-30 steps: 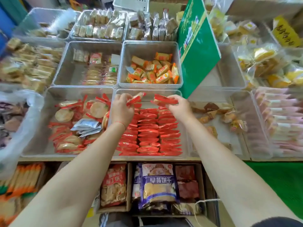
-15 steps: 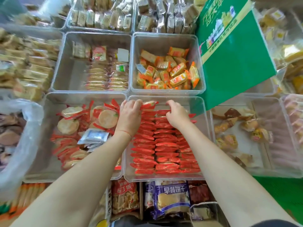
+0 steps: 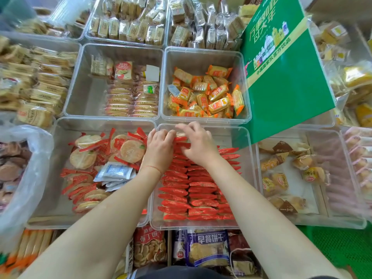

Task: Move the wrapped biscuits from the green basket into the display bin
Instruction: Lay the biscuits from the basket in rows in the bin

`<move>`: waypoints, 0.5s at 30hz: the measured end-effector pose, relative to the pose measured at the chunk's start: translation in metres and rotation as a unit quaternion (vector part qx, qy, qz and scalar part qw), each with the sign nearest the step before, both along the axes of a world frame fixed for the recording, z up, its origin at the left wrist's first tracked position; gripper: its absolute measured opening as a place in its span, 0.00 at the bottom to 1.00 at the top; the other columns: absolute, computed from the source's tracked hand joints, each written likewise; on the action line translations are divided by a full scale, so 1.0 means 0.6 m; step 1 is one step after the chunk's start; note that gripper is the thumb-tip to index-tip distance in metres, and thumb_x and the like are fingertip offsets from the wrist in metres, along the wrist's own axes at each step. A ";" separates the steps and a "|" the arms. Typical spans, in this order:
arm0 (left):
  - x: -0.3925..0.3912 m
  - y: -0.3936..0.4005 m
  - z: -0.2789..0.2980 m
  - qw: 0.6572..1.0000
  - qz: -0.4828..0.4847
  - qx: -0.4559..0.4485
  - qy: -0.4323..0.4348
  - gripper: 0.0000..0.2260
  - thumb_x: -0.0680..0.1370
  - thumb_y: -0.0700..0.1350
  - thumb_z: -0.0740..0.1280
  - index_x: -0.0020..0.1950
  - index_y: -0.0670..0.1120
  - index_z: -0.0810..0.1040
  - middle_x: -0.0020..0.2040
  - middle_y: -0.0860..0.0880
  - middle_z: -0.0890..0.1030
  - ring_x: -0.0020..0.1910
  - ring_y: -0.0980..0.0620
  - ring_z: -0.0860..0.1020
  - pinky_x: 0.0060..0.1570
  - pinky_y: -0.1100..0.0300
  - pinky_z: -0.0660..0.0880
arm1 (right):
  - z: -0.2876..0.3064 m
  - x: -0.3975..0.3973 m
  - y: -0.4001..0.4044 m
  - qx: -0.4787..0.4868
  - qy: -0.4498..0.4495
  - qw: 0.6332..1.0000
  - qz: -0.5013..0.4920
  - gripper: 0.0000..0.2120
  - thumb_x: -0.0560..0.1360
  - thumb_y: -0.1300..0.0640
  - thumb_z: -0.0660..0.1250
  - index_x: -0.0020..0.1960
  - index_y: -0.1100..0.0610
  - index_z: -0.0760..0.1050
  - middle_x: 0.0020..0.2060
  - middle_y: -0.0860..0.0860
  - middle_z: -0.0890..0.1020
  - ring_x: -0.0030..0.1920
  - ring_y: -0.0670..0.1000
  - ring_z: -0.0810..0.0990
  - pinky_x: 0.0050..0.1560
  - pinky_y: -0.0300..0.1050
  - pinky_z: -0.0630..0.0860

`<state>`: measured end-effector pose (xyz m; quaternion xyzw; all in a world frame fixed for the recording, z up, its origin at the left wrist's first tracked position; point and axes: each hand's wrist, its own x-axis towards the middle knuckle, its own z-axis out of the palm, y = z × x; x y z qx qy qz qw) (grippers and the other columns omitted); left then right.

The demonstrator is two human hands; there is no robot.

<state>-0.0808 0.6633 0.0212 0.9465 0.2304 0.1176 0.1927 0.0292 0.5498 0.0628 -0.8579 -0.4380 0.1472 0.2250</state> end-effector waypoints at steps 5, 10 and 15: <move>0.001 -0.005 0.010 1.000 0.006 -0.019 0.008 0.15 0.73 0.36 0.60 0.60 0.41 0.73 0.50 0.44 0.78 0.55 0.42 0.75 0.72 0.46 0.57 | 0.005 -0.001 -0.004 0.054 -0.027 0.998 -0.033 0.09 0.75 0.61 0.66 0.55 0.54 0.78 0.50 0.50 0.80 0.50 0.53 0.79 0.46 0.52 0.79; -0.001 -0.007 0.011 0.999 0.005 -0.004 0.036 0.21 0.74 0.36 0.62 0.68 0.40 0.69 0.55 0.44 0.77 0.58 0.44 0.74 0.75 0.48 0.53 | 0.008 0.033 -0.076 0.075 -0.060 0.988 -0.121 0.10 0.73 0.60 0.67 0.55 0.55 0.77 0.51 0.49 0.79 0.47 0.50 0.78 0.42 0.45 0.78; -0.001 -0.005 0.012 0.998 -0.005 0.007 0.065 0.23 0.74 0.38 0.61 0.70 0.41 0.68 0.58 0.44 0.76 0.61 0.44 0.72 0.75 0.49 0.51 | -0.014 0.050 -0.089 -0.035 0.044 0.984 -0.172 0.16 0.77 0.56 0.65 0.64 0.52 0.73 0.59 0.50 0.75 0.47 0.51 0.78 0.44 0.44 0.75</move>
